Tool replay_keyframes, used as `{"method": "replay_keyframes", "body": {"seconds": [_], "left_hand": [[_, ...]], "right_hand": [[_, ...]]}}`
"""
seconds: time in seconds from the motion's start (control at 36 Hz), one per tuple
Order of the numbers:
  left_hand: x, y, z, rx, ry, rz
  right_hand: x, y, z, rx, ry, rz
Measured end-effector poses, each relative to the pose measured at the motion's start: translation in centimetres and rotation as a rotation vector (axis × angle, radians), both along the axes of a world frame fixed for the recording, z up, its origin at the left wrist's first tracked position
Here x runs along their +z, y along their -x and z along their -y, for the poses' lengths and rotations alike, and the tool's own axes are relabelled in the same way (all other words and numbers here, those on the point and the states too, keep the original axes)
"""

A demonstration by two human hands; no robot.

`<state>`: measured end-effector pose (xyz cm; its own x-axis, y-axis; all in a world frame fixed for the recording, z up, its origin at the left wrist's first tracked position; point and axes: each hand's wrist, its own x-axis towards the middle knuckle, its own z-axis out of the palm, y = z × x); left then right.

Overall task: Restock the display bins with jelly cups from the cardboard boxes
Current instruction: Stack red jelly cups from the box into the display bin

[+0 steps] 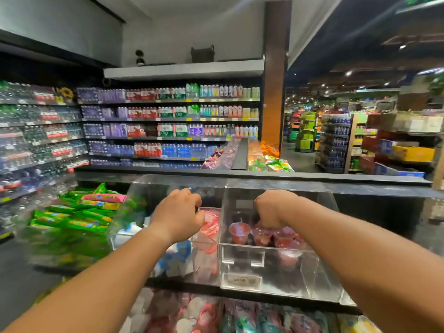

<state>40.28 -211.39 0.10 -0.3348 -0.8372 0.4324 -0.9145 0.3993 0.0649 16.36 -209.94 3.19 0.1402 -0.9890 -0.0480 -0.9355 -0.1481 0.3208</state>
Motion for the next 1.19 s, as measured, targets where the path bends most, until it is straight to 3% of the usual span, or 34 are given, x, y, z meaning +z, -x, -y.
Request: {"method": "replay_keyframes", "body": {"seconds": [0.11,0.31,0.5,0.72,0.94,1.19], "left_hand": [[0.2,-2.8,-4.8,0.162,-0.042,0.094],[-1.6,-6.8,-15.5,0.432,-0.089,0.078],[-5.7,-12.6,-28.3,0.716,-0.300,0.144],[-11.6,-20.3,-44.2,1.032,-0.487,-0.020],[-15.0,-26.6,-54.3,1.227,-0.626,-0.111],[-16.9,-33.8,-54.6,1.236,-0.615,-0.149]], "right_hand": [[0.6,-3.9,-2.7,0.141,0.046,0.090],[-2.3,-10.6,-8.9,0.481,0.144,0.123],[-7.2,-19.1,-17.4,0.665,-0.107,0.217],[-15.0,-30.3,-28.1,0.874,-0.327,0.209],[-19.1,-39.8,-34.3,0.897,-0.503,0.196],[-21.0,-46.6,-34.5,0.855,-0.532,0.255]]}}
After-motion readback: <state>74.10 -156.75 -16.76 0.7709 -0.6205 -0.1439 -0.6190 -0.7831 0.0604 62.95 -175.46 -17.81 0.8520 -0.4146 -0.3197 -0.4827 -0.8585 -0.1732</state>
